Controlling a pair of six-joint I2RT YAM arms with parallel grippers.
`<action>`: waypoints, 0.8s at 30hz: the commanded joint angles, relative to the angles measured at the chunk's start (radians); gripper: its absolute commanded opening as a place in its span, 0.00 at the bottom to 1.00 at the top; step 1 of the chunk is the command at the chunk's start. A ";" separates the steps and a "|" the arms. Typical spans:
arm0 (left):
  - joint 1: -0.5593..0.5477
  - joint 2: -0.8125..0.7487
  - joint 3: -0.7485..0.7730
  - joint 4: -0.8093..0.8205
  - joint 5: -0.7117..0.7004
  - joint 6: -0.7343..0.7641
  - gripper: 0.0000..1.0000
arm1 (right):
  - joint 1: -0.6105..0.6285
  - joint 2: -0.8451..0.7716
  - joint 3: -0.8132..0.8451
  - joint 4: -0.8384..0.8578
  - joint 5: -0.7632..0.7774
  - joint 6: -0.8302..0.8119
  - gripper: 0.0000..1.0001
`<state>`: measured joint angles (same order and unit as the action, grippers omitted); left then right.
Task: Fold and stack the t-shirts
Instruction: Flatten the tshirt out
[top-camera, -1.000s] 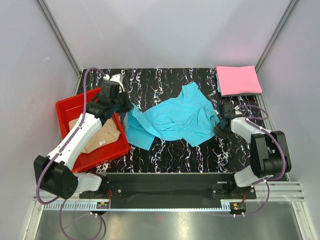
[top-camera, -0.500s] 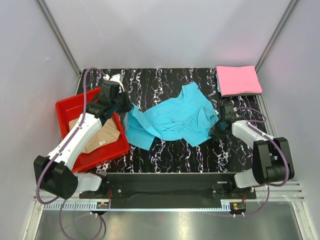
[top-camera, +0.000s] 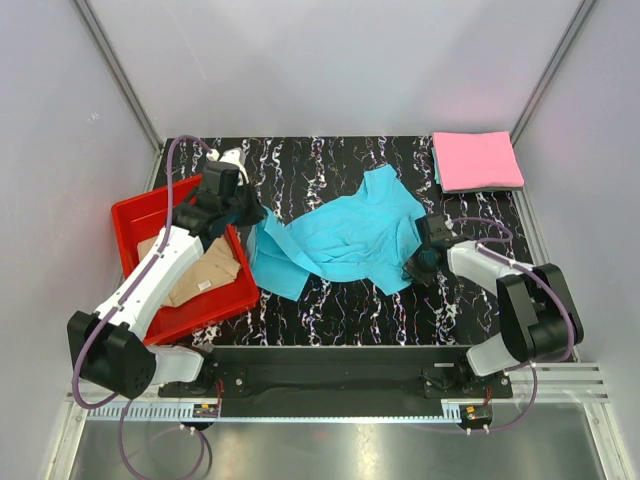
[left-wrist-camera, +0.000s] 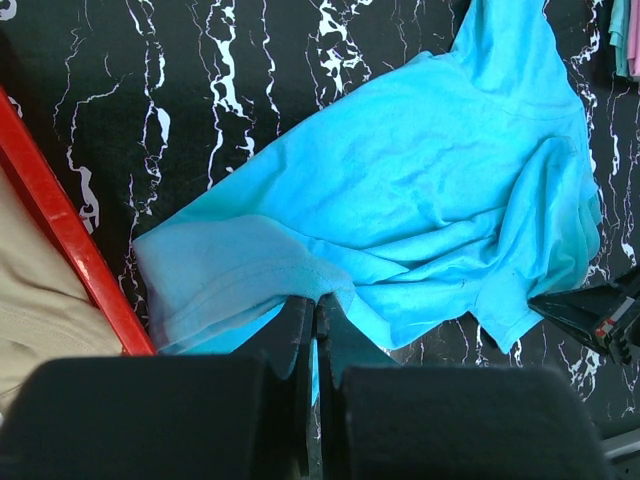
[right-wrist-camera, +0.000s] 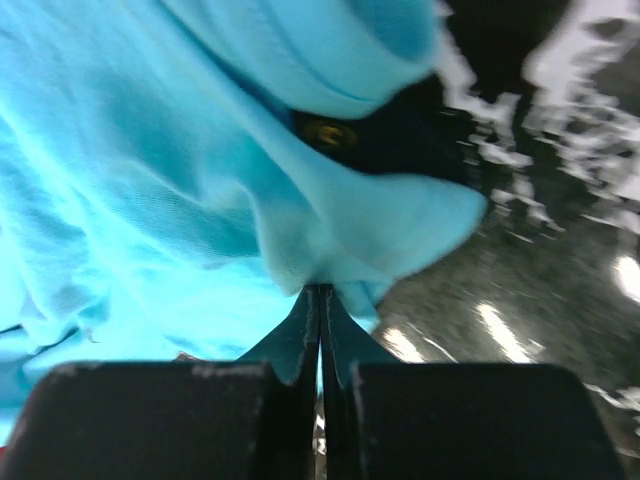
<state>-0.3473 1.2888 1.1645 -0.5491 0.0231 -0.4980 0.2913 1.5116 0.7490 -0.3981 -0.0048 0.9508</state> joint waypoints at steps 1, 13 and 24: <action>0.004 -0.023 0.020 0.029 -0.002 0.010 0.00 | 0.003 -0.079 0.019 -0.126 0.133 -0.013 0.00; 0.004 -0.009 0.031 -0.005 -0.022 0.009 0.00 | -0.069 -0.163 0.119 -0.266 0.339 -0.184 0.00; 0.004 -0.006 0.020 0.011 -0.015 -0.001 0.00 | -0.069 -0.197 0.026 -0.122 0.187 -0.133 0.44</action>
<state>-0.3473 1.2892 1.1645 -0.5743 0.0143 -0.4980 0.2253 1.3430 0.8021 -0.5842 0.2138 0.8082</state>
